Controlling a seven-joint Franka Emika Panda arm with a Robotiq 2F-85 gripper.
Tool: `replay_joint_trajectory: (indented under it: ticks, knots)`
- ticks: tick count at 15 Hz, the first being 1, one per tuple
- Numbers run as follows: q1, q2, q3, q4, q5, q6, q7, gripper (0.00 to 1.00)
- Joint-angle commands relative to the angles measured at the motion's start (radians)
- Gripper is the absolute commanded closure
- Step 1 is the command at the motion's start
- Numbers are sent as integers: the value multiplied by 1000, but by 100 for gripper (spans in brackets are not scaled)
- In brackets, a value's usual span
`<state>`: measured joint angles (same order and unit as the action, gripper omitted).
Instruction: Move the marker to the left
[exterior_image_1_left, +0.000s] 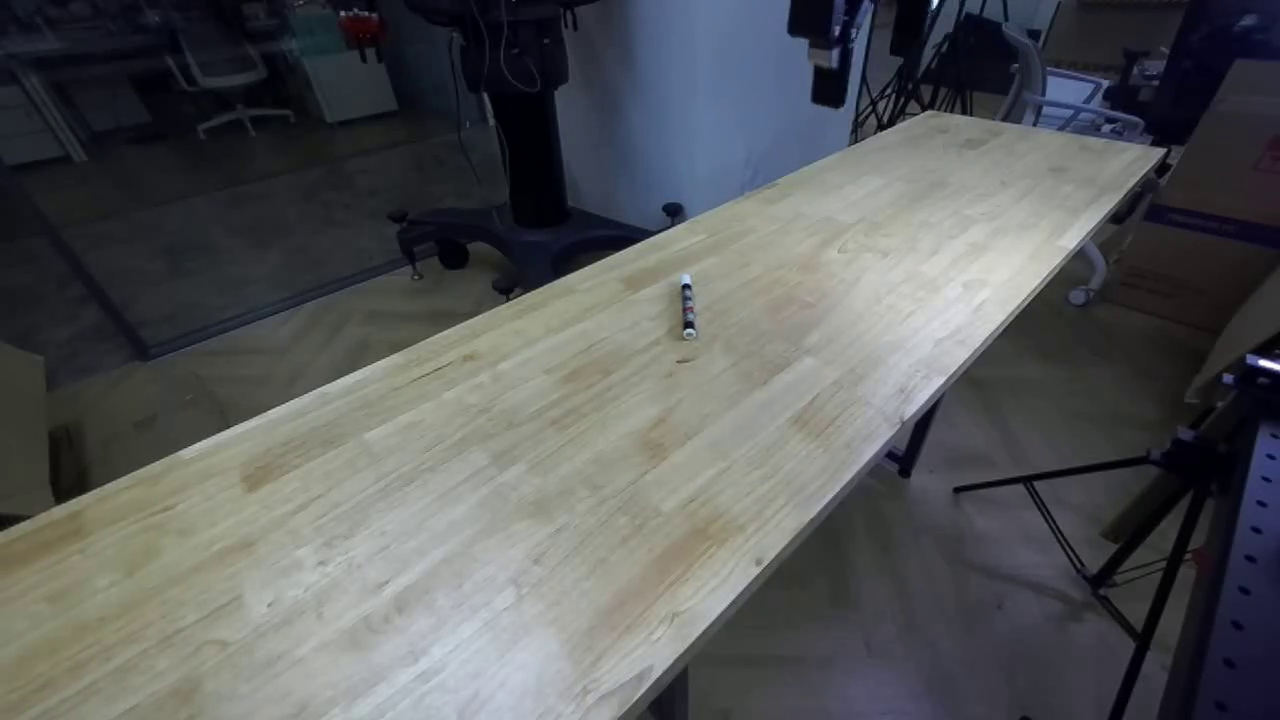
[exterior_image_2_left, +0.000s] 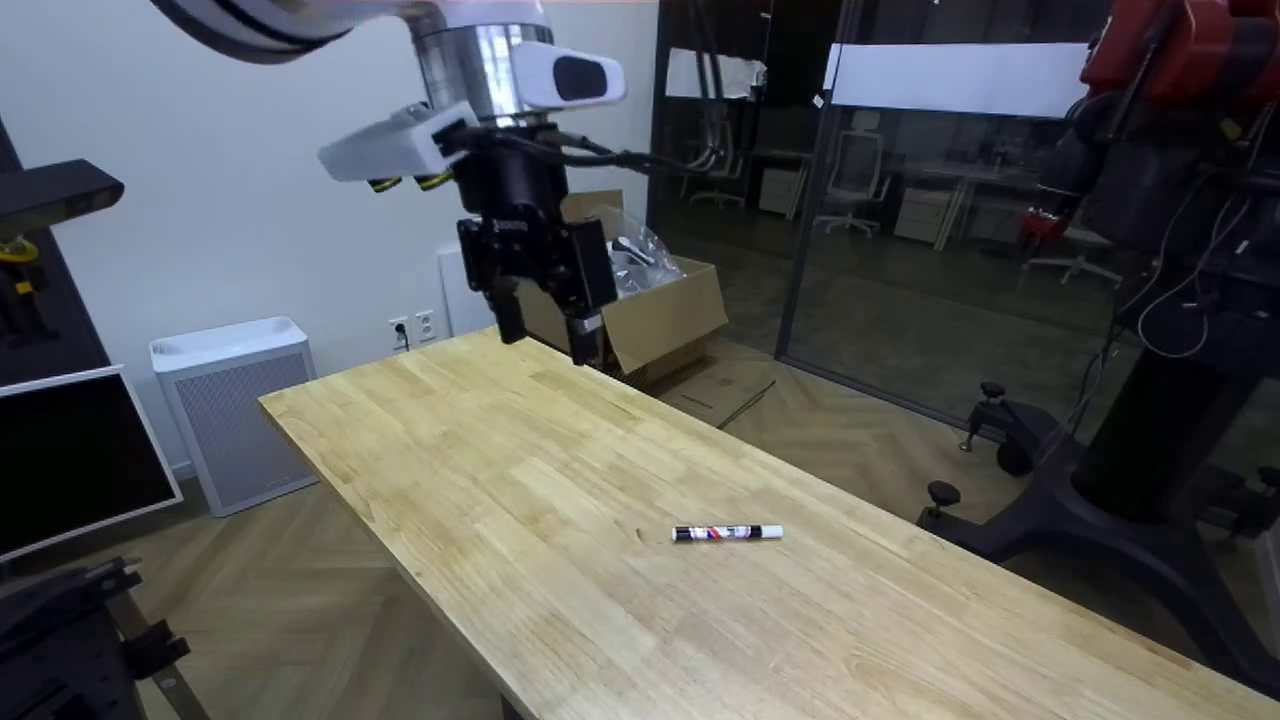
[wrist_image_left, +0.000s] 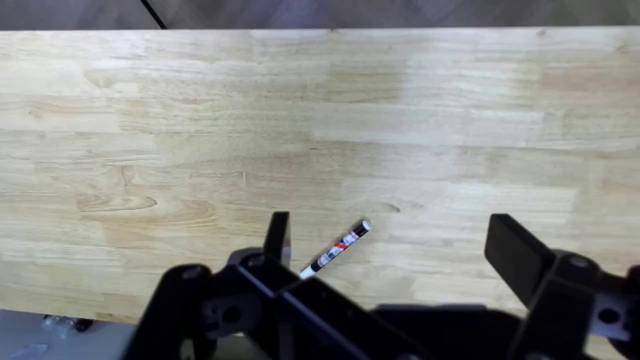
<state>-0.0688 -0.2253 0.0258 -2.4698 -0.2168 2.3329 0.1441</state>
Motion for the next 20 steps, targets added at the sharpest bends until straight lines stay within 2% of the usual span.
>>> replay_joint_trajectory:
  ticks: [1, 4, 5, 8, 11, 14, 17, 20]
  knots:
    - [-18, 115, -54, 64, 100, 126, 32, 0]
    - [-14, 219, -77, 121, 248, 205, 47, 0]
    - [-18, 138, -74, 54, 189, 181, 10, 0]
    - [-15, 212, -81, 98, 237, 207, 12, 0]
    - [-14, 220, -81, 107, 239, 207, 15, 0]
    - [-28, 316, -97, 201, 273, 205, 61, 0]
    - [-46, 434, -123, 317, 352, 190, 67, 0]
    - [-62, 573, -141, 462, 390, 128, 83, 0]
